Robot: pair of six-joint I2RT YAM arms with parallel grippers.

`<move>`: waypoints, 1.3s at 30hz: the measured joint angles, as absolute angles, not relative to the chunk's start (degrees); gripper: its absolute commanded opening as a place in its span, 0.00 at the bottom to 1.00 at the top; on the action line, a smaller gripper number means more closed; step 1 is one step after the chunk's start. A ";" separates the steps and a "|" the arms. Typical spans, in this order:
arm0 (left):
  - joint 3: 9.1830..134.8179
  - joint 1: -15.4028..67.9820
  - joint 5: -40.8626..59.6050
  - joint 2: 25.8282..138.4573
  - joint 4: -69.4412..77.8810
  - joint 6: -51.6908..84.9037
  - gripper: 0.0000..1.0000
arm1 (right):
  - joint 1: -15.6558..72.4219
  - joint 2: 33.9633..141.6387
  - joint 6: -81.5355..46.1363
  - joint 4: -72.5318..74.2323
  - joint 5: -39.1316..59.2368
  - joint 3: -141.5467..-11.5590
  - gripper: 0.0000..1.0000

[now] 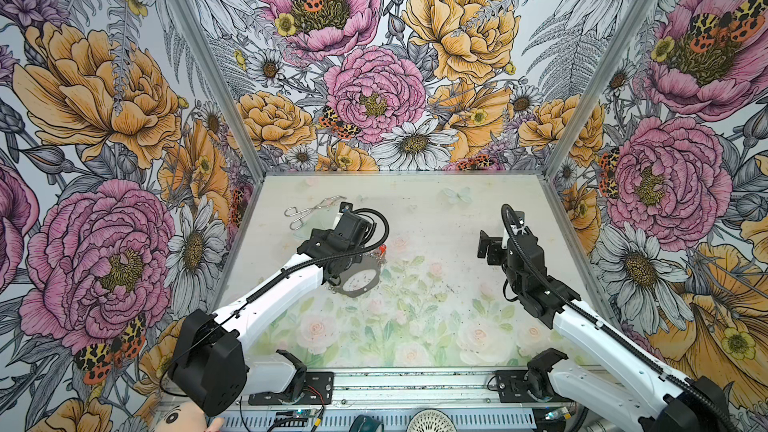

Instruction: Put the keys on the keyring

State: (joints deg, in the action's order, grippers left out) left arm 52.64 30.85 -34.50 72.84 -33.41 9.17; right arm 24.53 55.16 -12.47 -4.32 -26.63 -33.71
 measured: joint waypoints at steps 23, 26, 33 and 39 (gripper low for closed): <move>28.01 1.50 -15.51 86.87 35.88 -2.87 0.99 | 11.92 82.41 6.85 35.75 -24.84 -22.90 0.99; 27.99 -1.54 -11.94 86.74 37.56 -1.54 0.99 | 8.01 81.97 6.17 36.34 -17.32 -23.44 0.99; 20.08 -0.12 -10.92 88.51 49.54 -0.08 0.99 | -0.64 86.52 0.16 50.81 -6.52 -18.65 0.99; 20.18 -0.12 -12.25 88.77 52.45 0.25 0.99 | -0.73 88.29 -2.72 49.04 -6.11 -21.17 0.99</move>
